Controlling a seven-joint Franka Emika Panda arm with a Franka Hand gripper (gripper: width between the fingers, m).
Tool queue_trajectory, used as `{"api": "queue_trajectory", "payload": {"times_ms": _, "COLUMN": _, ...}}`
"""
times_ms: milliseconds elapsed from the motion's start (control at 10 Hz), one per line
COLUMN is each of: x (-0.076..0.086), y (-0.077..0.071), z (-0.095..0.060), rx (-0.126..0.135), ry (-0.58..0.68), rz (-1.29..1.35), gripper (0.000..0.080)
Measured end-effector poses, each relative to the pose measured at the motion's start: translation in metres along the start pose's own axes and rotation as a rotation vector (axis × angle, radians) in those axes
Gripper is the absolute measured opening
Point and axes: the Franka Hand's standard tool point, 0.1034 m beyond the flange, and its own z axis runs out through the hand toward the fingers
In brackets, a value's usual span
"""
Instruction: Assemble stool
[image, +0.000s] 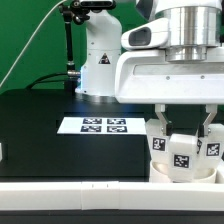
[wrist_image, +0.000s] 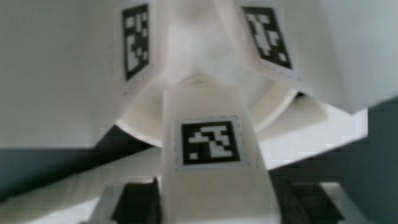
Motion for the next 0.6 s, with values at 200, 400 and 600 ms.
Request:
{"api": "queue_trajectory", "payload": {"times_ms": 200, "x": -0.0025, "y": -0.0067, "z": 0.001, "rx": 0.018, "ry": 0.002, "rz": 0.19, "gripper": 0.033}}
{"api": "queue_trajectory", "payload": {"times_ms": 400, "x": -0.0025, "y": -0.0067, "z": 0.001, "rx": 0.018, "ry": 0.003, "rz": 0.169, "gripper": 0.032}}
{"api": "queue_trajectory", "payload": {"times_ms": 600, "x": -0.0026, "y": -0.0069, "z": 0.001, "rx": 0.018, "ry": 0.003, "rz": 0.169, "gripper": 0.0606}}
